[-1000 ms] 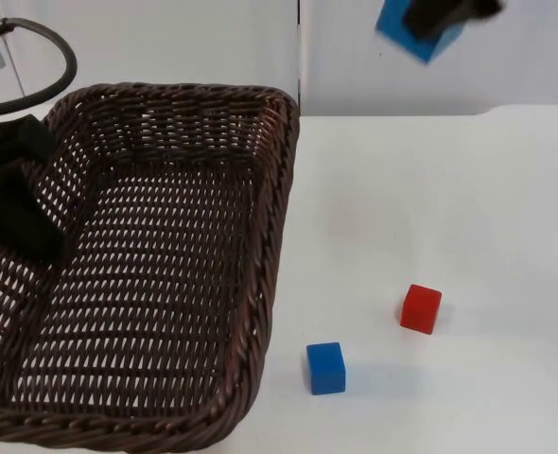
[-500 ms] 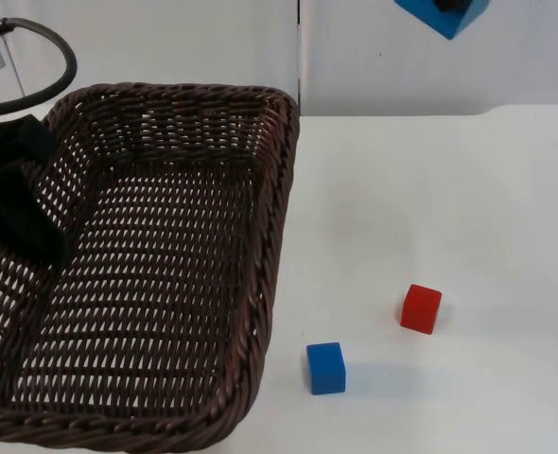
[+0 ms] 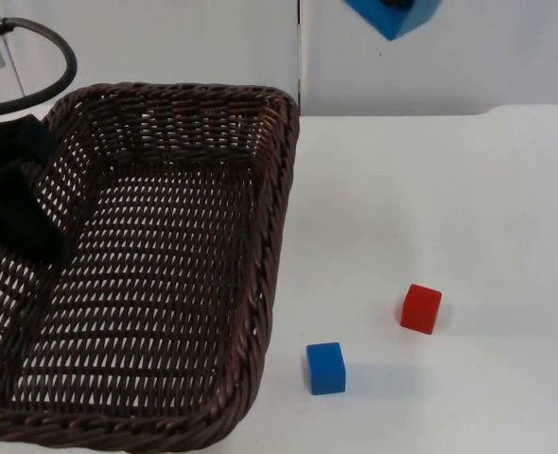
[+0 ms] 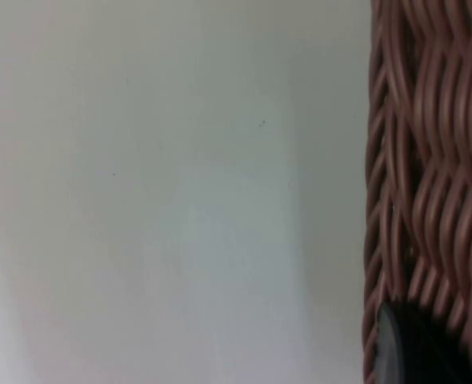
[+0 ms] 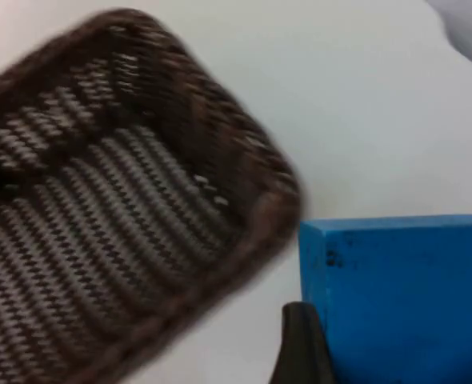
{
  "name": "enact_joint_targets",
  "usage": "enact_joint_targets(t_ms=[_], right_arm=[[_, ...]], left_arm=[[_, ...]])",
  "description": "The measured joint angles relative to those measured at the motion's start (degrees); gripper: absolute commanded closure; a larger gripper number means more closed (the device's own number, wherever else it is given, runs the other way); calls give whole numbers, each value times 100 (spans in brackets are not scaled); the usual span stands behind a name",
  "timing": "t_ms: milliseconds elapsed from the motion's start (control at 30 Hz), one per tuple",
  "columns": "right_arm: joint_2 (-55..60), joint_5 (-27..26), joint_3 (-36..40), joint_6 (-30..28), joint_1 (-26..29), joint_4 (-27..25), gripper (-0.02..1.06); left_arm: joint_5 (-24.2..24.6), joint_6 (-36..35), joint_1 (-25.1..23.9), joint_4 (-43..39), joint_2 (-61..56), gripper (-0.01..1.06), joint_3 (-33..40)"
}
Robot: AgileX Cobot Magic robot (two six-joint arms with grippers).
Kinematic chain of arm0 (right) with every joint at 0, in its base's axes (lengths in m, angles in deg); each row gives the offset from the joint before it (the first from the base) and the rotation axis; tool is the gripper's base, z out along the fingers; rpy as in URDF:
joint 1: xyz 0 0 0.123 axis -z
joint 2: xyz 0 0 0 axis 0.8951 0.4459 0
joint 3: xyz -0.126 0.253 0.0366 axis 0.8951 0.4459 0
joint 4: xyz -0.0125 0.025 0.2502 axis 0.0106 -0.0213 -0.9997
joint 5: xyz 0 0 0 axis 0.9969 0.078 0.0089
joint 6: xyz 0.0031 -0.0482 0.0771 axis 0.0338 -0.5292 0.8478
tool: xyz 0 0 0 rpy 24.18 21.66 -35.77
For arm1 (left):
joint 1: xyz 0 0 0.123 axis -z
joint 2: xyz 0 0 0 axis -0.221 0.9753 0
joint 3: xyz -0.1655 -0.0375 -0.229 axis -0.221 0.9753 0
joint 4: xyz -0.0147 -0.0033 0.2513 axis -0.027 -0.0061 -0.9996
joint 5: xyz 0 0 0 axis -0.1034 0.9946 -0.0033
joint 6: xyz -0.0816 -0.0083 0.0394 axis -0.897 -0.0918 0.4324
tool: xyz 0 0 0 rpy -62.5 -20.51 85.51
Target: Pick up the basket with the left hand and place the largest block into the basket with the right hand.
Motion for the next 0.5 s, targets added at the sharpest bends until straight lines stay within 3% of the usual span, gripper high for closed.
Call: enact_joint_targets(t_ms=[333, 500], right_arm=[[647, -25, -614, 53, -1056, -13, 105], [1147, -14, -915, 124, -1296, -13, 105]], left_arm=[[-27, 0, 0, 0, 0, 105, 0], [-16, 0, 0, 0, 0, 105, 0]])
